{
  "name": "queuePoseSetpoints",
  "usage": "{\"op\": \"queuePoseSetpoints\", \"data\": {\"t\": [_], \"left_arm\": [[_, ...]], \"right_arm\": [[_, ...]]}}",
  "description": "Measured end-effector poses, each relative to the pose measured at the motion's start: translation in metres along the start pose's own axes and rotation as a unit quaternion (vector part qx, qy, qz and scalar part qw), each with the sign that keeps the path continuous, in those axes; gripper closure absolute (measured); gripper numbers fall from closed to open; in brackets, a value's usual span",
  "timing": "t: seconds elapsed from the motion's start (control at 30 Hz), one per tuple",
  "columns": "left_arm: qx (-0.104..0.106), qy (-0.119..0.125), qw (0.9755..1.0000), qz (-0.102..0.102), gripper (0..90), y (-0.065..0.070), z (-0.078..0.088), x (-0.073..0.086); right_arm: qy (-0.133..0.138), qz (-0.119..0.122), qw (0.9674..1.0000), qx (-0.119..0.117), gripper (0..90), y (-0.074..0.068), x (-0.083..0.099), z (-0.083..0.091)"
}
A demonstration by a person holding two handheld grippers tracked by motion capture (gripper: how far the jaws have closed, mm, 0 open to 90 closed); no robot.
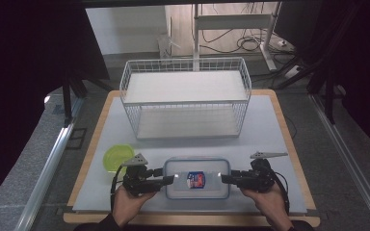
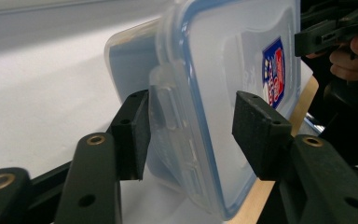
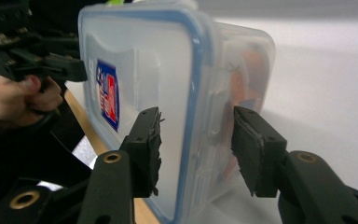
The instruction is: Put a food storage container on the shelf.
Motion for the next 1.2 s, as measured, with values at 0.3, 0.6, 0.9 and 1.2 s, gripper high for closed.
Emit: {"op": "queuePoseSetpoints", "data": {"t": [0.3, 0.6, 0.9, 1.2], "left_arm": [[-0.008, 0.016, 0.9998, -0.012, 48.5, -0.002, 0.008, -0.016], [-0.014, 0.024, 0.9995, -0.018, 48.7, -0.006, 0.017, -0.035], [-0.021, 0.029, 0.999, -0.026, 48.7, -0.015, 0.026, -0.064], [-0.024, 0.044, 0.9984, -0.027, 48.9, -0.021, 0.041, -0.095]], "right_arm": [[0.024, 0.022, 0.9995, -0.003, 53.3, -0.007, -0.014, 0.004], [0.035, 0.039, 0.9986, -0.006, 53.2, -0.015, -0.032, 0.007], [0.045, 0.044, 0.998, -0.01, 53.3, -0.024, -0.06, 0.011], [0.057, 0.058, 0.9966, -0.01, 53.3, -0.041, -0.092, 0.019]]}}
Point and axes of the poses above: each handheld gripper's, and its own axes: z roughly backward along the jaws, x roughly out of its underside, y roughly to its right, the point moved 7 cm from there along -z, roughly forward along the jaws, and after that the axes turned 9 degrees about -z, right-handed, at the moved point
